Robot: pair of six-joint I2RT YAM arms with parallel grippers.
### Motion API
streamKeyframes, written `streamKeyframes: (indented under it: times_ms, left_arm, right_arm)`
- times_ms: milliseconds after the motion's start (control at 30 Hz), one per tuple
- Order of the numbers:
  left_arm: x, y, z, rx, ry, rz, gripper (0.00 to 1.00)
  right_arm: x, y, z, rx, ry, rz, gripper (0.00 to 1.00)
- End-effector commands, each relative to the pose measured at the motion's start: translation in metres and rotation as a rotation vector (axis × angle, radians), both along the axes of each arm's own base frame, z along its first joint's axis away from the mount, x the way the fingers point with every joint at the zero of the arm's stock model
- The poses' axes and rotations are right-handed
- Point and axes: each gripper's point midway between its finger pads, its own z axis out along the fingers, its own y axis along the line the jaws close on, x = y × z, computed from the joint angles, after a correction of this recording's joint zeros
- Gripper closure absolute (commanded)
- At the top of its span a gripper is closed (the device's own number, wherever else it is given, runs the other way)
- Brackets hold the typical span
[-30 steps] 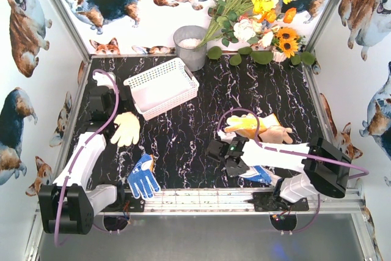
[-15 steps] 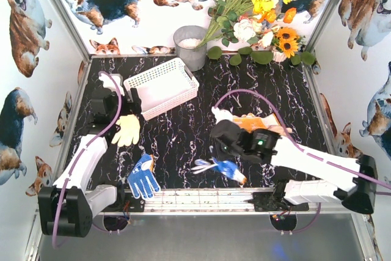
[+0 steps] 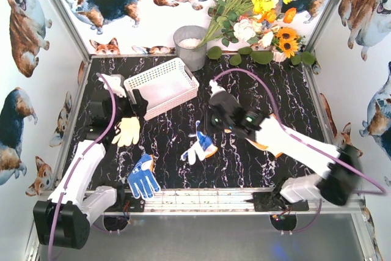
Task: Put the gloves into the storage basket
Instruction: Place the glove at the center of the board, then adjust the glove at the center of the board.
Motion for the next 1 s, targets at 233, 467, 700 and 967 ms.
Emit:
streamKeyframes:
  times_ms: [233, 467, 700, 967]
  left_arm:
    - [-0.036, -0.065, -0.047, -0.18, 0.26, -0.126, 0.0]
    - [-0.057, -0.138, -0.091, -0.234, 0.37, -0.226, 0.0]
    - [-0.069, -0.2, -0.123, -0.281, 0.495, -0.281, 0.1]
    - [-0.092, -0.221, -0.148, -0.378, 0.615, -0.224, 0.21]
  right_arm:
    - [0.063, -0.008, -0.043, -0.048, 0.086, -0.105, 0.31]
    - [0.037, -0.061, -0.085, -0.131, 0.144, -0.166, 0.29]
    - [0.009, -0.061, -0.115, -0.102, 0.289, -0.097, 0.41]
    - [0.016, -0.061, -0.146, -0.158, 0.31, -0.087, 0.54]
